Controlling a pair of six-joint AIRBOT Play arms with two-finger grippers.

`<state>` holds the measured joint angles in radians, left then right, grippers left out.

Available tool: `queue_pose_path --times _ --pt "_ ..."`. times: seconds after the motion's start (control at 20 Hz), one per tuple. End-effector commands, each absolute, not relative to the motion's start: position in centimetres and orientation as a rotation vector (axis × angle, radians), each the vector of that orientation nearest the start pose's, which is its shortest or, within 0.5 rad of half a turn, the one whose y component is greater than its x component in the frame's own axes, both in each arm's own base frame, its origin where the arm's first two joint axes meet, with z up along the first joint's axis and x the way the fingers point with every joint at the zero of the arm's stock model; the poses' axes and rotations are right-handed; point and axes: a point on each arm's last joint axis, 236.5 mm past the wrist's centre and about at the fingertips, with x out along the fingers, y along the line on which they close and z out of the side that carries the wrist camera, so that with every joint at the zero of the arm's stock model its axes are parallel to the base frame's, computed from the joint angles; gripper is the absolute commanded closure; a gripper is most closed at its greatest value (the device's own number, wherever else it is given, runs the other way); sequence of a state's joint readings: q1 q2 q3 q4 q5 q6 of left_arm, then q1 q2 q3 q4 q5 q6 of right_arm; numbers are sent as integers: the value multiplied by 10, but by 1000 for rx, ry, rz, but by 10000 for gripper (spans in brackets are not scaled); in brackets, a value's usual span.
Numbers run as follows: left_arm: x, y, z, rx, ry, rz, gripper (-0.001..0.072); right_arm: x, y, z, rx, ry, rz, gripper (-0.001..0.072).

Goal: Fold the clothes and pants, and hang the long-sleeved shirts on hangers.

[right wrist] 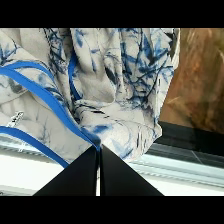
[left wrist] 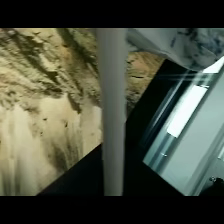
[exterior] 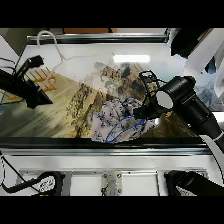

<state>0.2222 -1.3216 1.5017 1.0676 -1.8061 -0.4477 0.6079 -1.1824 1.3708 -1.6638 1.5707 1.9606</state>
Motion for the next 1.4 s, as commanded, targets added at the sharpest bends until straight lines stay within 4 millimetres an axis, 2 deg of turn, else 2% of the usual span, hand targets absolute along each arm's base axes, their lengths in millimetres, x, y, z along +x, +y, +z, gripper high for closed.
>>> queue_pose_path --times 0.0,0.2,0.3,0.6,0.8,0.9,1.1,1.35 --pt "266 -62 81 413 1123 -1283 693 282 170 93 -152 1355 165 697" --pt "213 -75 41 357 1165 -1368 693 282 170 93 -153 1356 165 697" --pt "194 -79 26 338 1178 -1383 692 282 170 93 -153 1356 165 697" --pt "173 -90 -11 345 1167 -1308 691 285 172 94 -147 1343 170 697" --pt "156 -107 -22 384 1189 -1394 692 286 173 94 -143 1338 175 698" --pt "159 -113 -25 406 1190 -1422 692 285 173 94 -144 1340 175 698" --pt "180 -120 -23 428 1188 -1457 692 288 171 97 -201 1324 215 697" --pt "195 -136 -23 459 1187 -1525 693 302 170 122 -216 1242 219 697"
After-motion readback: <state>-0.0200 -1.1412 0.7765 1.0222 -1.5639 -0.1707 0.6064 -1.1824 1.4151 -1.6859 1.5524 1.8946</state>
